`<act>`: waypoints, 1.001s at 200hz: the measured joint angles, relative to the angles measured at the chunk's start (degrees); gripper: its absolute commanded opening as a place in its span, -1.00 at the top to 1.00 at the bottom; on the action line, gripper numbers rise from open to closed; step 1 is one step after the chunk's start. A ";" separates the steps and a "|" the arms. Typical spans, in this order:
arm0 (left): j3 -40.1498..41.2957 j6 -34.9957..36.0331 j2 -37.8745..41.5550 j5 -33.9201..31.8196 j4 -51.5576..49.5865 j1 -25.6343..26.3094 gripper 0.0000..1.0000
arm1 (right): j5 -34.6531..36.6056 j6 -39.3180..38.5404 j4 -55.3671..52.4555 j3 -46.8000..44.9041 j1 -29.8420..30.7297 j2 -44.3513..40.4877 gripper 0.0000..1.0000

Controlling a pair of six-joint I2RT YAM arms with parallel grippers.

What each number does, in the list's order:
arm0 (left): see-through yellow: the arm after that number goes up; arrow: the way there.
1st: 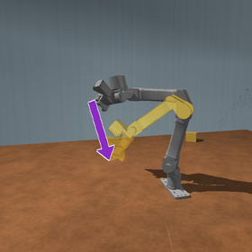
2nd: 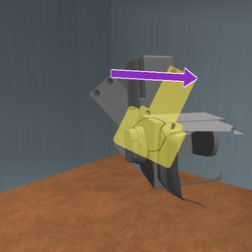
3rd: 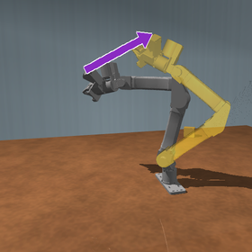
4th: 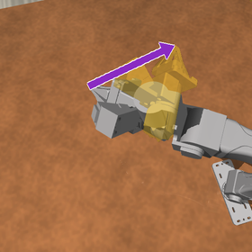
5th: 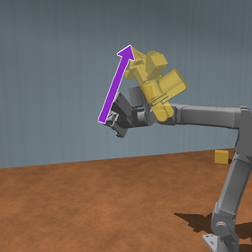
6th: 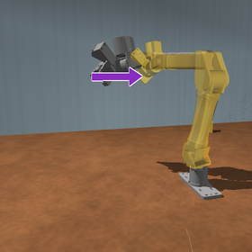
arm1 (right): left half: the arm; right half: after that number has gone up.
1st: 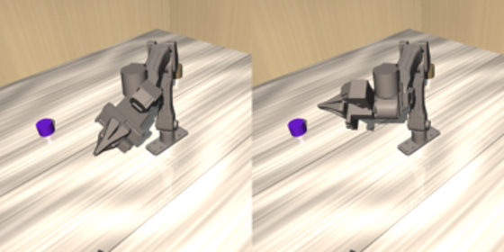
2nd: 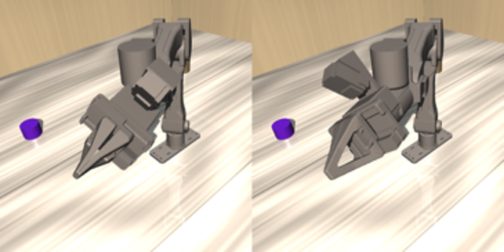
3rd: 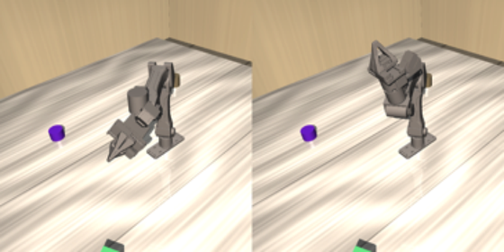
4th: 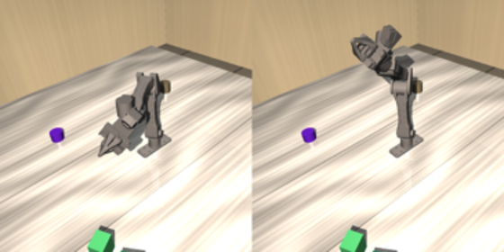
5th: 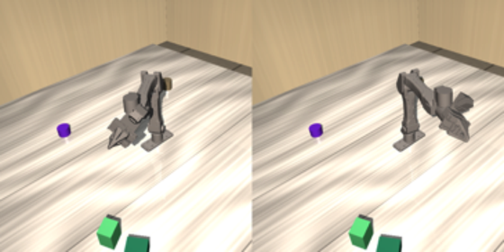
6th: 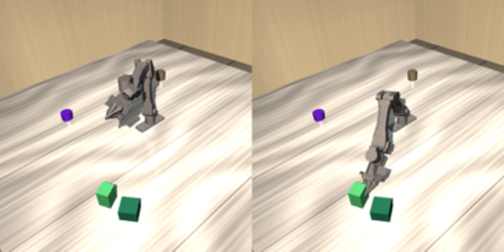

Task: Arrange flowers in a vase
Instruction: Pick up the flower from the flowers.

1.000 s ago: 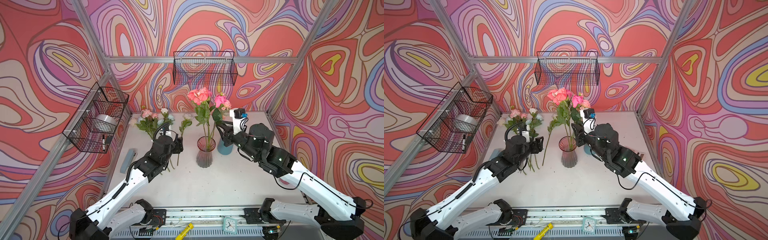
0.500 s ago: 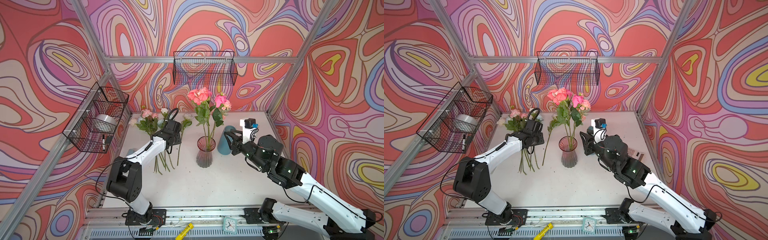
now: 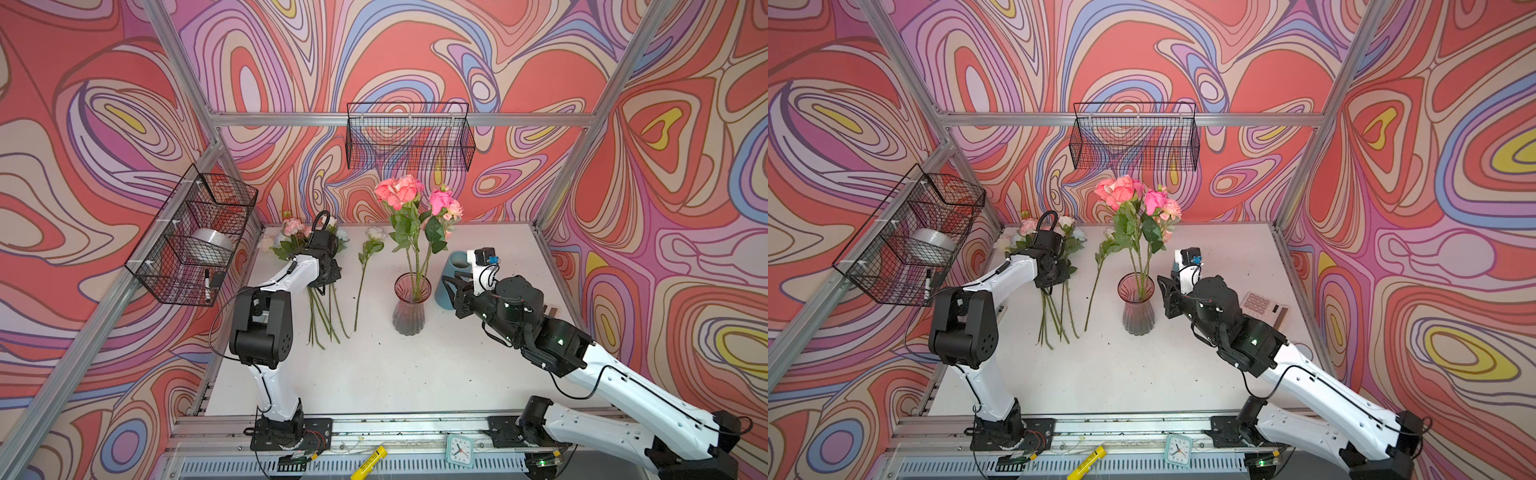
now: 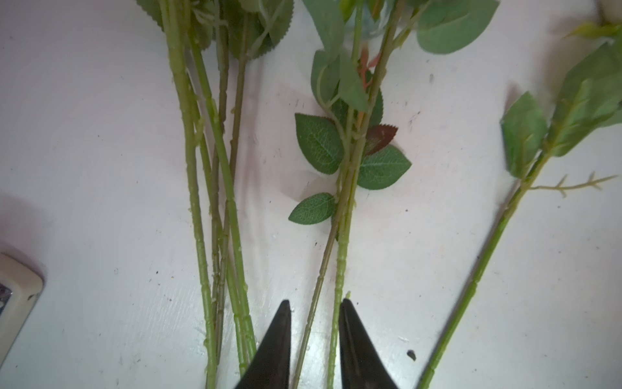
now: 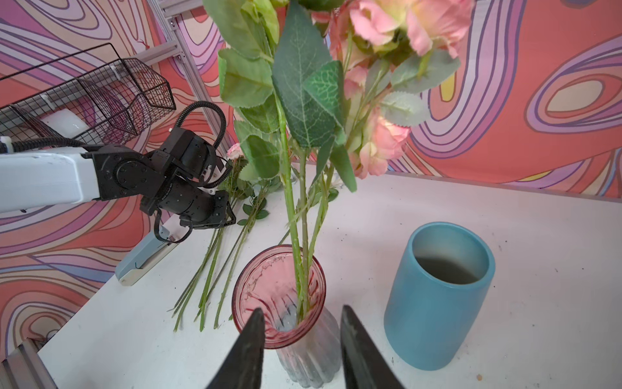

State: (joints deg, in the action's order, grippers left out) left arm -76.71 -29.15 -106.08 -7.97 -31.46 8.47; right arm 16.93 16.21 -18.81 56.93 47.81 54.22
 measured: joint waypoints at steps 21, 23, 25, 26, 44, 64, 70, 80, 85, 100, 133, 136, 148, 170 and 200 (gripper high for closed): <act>4.24 -2.08 2.01 -0.83 0.20 -0.68 0.43 | -0.04 0.00 0.11 -0.24 0.00 0.46 0.24; 4.57 -2.25 2.16 -0.92 0.31 -0.72 0.43 | -0.04 0.00 0.17 -0.28 0.00 0.46 0.24; 5.20 -2.54 2.47 -1.07 0.39 -0.72 0.42 | -0.04 0.00 0.17 -0.33 0.00 0.46 0.24; 5.38 -2.62 2.58 -1.09 0.44 -0.74 0.42 | -0.04 0.00 0.17 -0.37 0.00 0.46 0.24; 8.96 -4.42 4.42 -1.86 1.01 -1.09 0.42 | -0.17 0.11 0.33 -0.70 0.00 0.50 0.24; 9.88 -5.75 4.31 -2.14 1.16 -1.07 0.45 | -0.37 0.37 0.37 -0.70 0.00 0.79 0.25; 9.88 -5.99 4.07 -2.10 1.44 -1.07 0.48 | -0.42 0.42 0.39 -0.70 0.00 0.81 0.24; 9.88 -6.32 3.61 -1.86 2.03 -1.07 0.51 | -0.46 0.46 0.39 -0.70 0.00 0.81 0.25; 9.88 -6.51 3.32 -1.79 2.36 -1.07 0.51 | -0.46 0.50 0.39 -0.70 0.00 0.81 0.24; 9.88 -6.71 2.23 -1.36 3.02 -1.07 0.58 | -0.50 0.66 0.37 -0.70 0.00 0.81 0.24; 9.88 -6.67 0.15 -0.66 3.48 -1.07 0.90 | -0.50 0.87 0.33 -0.70 0.00 0.81 0.24; 9.88 -6.54 0.07 -0.57 3.48 -1.07 0.94 | -0.50 0.92 0.33 -0.70 0.00 0.81 0.25; 9.86 -6.43 0.02 -0.11 3.58 -1.07 1.00 | -0.50 1.05 0.33 -0.70 0.00 0.81 0.25; 9.88 -6.21 0.15 0.98 4.00 -0.96 1.00 | -0.66 1.27 0.33 -0.70 0.00 0.81 0.25; 9.86 -5.35 3.93 0.94 3.41 0.72 1.00 | -1.05 1.49 0.33 -0.70 0.00 0.81 0.26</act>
State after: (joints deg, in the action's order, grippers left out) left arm -66.85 -34.50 -102.15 -7.03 -28.05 9.19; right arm 15.88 17.69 -18.48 56.23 47.81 55.02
